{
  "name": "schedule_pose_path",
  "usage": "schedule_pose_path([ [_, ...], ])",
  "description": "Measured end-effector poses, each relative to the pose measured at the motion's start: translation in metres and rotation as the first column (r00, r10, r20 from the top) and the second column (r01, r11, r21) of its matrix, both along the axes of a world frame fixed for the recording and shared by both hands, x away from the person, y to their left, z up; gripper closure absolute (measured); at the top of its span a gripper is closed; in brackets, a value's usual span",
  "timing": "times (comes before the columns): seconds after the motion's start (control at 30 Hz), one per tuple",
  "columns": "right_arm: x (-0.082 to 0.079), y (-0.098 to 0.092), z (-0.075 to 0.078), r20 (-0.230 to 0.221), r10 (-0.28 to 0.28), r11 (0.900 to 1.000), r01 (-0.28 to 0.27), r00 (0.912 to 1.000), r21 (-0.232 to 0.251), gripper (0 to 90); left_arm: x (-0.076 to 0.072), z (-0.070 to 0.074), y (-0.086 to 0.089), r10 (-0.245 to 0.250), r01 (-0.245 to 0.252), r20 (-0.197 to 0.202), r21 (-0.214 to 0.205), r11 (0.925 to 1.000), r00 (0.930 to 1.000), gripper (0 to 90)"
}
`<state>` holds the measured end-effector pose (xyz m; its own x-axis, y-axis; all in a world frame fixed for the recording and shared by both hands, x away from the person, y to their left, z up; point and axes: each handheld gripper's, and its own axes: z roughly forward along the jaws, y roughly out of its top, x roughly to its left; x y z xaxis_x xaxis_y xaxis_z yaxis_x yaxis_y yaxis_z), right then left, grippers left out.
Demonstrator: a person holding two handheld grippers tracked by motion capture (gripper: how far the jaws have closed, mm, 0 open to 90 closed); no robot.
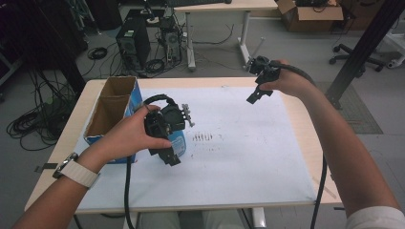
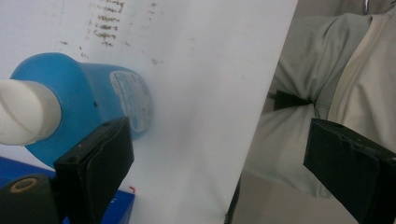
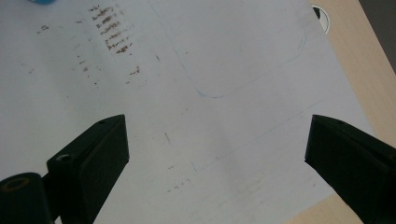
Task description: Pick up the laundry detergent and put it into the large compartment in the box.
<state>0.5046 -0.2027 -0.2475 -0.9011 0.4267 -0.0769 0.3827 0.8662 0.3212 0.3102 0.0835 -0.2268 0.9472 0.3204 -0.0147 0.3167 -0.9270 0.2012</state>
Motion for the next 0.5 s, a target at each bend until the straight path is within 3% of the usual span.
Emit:
schedule_pose_path([
  [0.5,-0.003,-0.004,0.003,0.01,-0.005,0.9999,0.005,0.9999,0.012,6.6,-0.004,0.02,0.003,0.021,-0.02,0.031,-0.025,0.9995,0.9993,7.6],
])
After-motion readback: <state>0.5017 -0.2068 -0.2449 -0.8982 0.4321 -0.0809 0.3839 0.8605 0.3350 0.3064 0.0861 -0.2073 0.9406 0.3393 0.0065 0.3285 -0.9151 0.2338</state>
